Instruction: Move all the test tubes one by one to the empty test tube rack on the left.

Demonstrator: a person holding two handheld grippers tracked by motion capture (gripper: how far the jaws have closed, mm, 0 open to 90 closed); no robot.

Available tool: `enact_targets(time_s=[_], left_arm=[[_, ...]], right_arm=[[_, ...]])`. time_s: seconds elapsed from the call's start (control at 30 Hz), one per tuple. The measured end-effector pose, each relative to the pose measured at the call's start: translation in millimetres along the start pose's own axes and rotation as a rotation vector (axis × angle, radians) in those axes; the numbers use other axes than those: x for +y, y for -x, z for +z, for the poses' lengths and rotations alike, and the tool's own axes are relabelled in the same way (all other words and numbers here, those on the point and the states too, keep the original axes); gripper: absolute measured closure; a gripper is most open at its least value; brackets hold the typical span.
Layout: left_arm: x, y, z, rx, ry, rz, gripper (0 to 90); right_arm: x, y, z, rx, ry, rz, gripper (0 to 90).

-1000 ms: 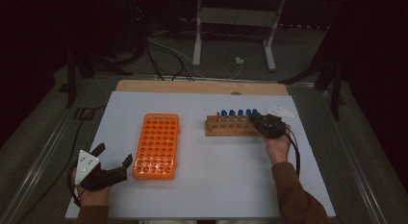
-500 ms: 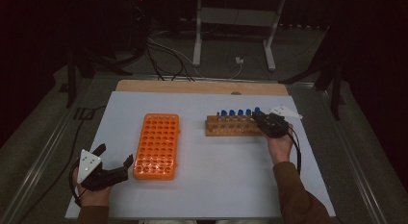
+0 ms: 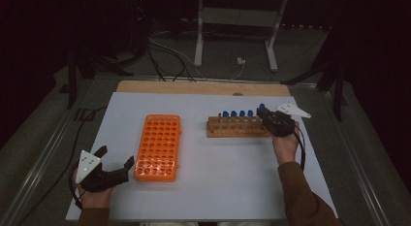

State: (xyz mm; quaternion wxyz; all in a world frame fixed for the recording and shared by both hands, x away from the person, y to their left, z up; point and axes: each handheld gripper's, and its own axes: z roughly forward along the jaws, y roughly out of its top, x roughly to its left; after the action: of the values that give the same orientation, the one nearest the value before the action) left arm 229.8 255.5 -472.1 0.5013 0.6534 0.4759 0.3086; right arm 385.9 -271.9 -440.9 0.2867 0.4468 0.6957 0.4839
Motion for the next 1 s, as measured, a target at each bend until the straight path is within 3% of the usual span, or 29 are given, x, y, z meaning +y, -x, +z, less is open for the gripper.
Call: enact_targets(time_s=[0.17,0.33,0.53,0.6,0.7,1.0], left_arm=[[5.0,2.4,0.3,-0.024,0.008,-0.017,0.5],[14.2,7.0,0.5,-0.037,0.007,-0.01,0.5],[23.9,11.5,3.9,-0.088,0.035,0.013,0.5],[27.3,13.2,6.5,-0.11,0.014,-0.004,0.5],[34.4,16.6,10.5,-0.134,0.002,0.003,0.5],[63.1,33.4,32.8,-0.179,0.031,0.035,0.6]], right_arm=[[2.8,-1.3,-4.5,0.007,0.011,0.007,77.1],[5.6,-3.6,-8.0,0.012,0.019,-0.009,77.1],[17.1,-3.8,-16.7,0.016,0.051,-0.011,77.1],[21.0,-6.0,-19.5,0.032,0.059,-0.012,77.1],[26.6,-12.6,-23.4,0.056,0.067,-0.026,77.1],[27.4,-28.1,-28.3,0.117,0.065,-0.032,77.1]])
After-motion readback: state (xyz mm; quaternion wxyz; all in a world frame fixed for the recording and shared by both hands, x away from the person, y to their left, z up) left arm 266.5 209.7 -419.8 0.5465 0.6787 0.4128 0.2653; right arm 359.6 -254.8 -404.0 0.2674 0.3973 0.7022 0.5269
